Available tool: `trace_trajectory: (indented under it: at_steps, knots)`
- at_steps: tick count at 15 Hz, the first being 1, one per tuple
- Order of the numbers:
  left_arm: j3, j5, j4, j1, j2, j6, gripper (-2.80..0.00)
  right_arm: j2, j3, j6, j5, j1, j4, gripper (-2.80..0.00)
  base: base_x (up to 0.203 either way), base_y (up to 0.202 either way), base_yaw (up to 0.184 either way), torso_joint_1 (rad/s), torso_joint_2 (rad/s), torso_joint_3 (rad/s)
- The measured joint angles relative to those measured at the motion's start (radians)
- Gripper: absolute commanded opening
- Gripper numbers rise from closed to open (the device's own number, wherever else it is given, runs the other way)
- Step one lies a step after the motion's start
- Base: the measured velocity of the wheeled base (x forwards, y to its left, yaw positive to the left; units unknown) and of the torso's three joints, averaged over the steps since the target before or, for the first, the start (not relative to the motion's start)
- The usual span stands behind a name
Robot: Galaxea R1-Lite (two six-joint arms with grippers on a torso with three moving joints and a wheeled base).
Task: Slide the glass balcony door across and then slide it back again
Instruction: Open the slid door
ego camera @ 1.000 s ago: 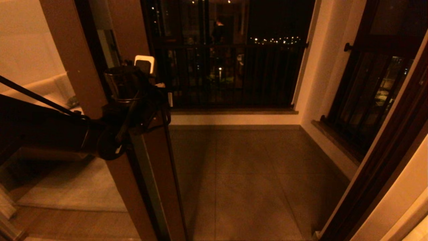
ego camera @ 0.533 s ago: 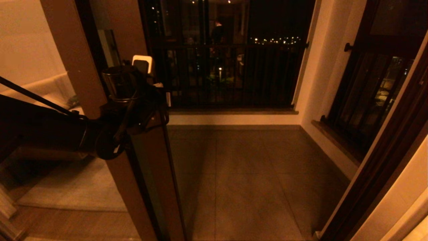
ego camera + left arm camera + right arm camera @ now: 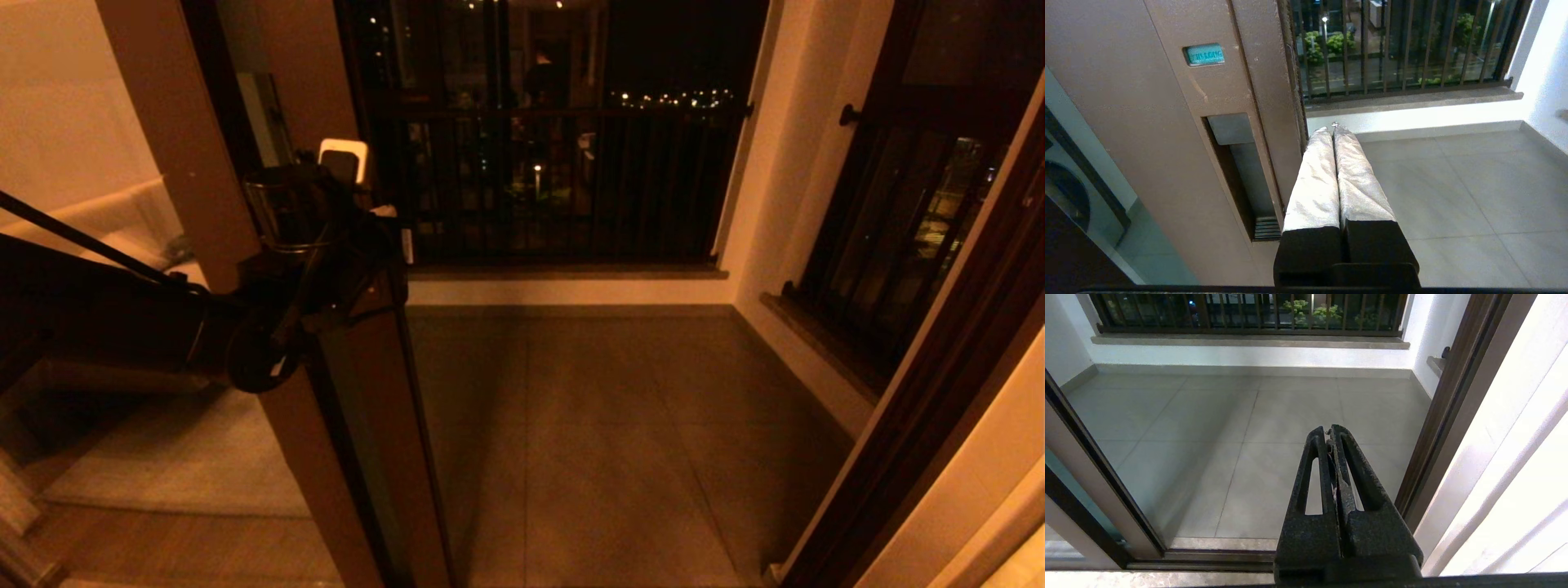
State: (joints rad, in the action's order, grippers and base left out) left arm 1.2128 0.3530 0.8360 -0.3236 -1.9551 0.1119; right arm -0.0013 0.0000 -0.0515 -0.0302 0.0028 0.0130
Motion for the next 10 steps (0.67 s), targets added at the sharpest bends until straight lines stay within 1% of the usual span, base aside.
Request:
trace_trajectory:
  at_steps: [10]
  knots:
    - [-0.002, 0.005, -0.003, 0.026, -0.001, 0.0, -2.8, 0.0, 0.0, 0.0, 0.0, 0.0, -0.001, -2.8, 0.0, 0.0, 0.0, 0.0, 0.0, 0.0]
